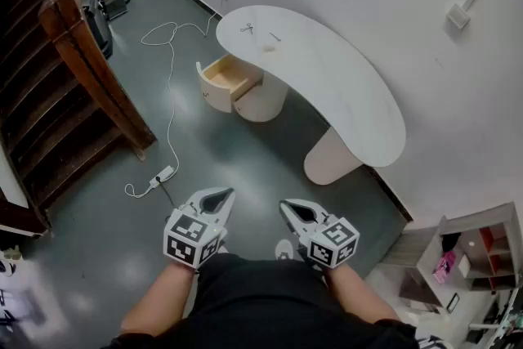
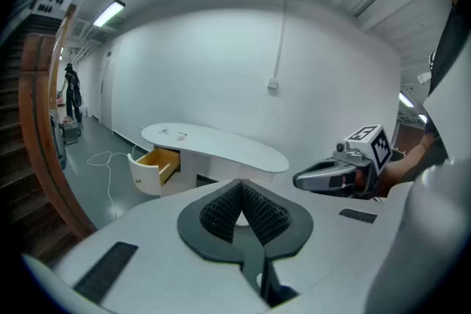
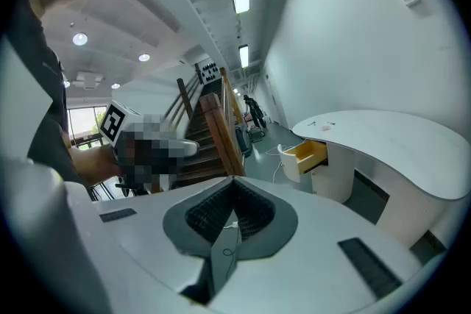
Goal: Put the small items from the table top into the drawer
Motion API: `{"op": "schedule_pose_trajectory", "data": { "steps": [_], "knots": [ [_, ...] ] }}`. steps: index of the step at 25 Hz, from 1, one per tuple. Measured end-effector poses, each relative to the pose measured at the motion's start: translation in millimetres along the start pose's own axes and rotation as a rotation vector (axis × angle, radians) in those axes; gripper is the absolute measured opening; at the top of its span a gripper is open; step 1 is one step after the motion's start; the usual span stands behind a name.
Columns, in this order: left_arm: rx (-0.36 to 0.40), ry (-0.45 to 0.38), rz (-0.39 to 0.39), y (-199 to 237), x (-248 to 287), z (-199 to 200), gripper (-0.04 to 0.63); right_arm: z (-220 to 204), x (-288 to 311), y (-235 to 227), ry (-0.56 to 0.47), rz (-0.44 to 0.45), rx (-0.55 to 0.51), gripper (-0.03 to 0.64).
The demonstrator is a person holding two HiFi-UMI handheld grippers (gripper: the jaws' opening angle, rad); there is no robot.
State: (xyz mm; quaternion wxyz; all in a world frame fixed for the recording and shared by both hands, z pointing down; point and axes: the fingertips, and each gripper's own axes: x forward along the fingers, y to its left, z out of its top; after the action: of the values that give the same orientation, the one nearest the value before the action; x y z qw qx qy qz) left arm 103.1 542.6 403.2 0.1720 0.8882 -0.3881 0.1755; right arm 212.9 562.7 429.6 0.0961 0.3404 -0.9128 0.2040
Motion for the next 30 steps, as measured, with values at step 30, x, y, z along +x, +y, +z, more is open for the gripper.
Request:
{"op": "schedule_pose_trajectory", "data": {
  "steps": [30],
  "knots": [
    [0.003,0.034,-0.050,74,-57,-38,0.015,-7,76,80,0.025,-0.032,-0.008,-0.002]
  ]
}}
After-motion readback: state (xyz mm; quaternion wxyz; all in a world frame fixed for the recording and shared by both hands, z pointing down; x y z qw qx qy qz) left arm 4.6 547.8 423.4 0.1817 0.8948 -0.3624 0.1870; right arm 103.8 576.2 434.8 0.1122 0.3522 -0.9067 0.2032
